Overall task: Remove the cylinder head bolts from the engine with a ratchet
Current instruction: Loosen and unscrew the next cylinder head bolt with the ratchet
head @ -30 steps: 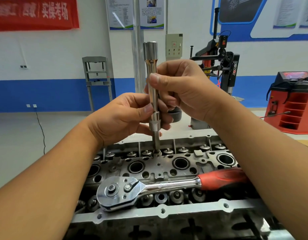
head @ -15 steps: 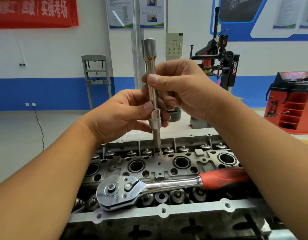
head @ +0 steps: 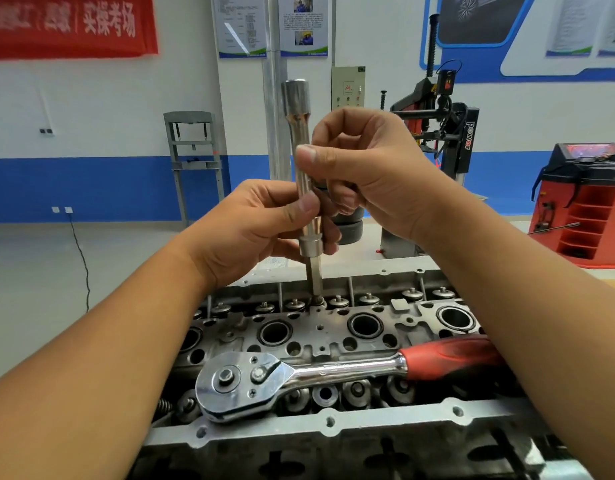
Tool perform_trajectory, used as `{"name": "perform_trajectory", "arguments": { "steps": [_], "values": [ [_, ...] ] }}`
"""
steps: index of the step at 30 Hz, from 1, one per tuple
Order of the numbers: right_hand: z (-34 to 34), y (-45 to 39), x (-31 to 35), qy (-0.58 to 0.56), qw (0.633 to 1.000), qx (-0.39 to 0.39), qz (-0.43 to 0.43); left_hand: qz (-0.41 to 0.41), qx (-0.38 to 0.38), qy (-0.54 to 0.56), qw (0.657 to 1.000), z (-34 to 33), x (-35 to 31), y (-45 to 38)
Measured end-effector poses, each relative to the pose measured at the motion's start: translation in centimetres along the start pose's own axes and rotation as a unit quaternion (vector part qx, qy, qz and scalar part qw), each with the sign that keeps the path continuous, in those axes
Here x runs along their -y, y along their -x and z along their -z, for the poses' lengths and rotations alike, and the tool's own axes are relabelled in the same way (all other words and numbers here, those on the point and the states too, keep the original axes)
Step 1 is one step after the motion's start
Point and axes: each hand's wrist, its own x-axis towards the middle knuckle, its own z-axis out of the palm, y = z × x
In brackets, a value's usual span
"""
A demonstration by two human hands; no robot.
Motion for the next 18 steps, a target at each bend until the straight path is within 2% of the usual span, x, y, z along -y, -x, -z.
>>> {"name": "perform_trajectory", "arguments": {
  "steps": [4, 8, 10, 14, 18],
  "values": [
    [-0.14, -0.02, -0.11, 0.049, 0.998, -0.030, 0.012, 0.009, -0.011, -0.015, 1.000, 0.00, 0.08, -0.07],
    [-0.46, -0.09, 0.00, 0.071, 0.996, -0.044, 0.011, 0.021, 0.010, -0.007, 1.000, 0.26, 0.14, 0.03],
    [-0.52, 0.00, 0.11, 0.086, 0.995, -0.051, 0.019, 0.027, 0.024, 0.011, 0.999, 0.36, 0.24, -0.01],
    [-0.79, 0.20, 0.30, 0.086, 0.994, -0.063, 0.028, 0.029, 0.043, 0.116, 0.992, 0.40, 0.28, -0.13],
    [-0.80, 0.16, 0.59, 0.084, 0.995, -0.059, 0.021, -0.002, 0.026, 0.097, 0.995, 0.23, 0.45, -0.21]
  ]
}}
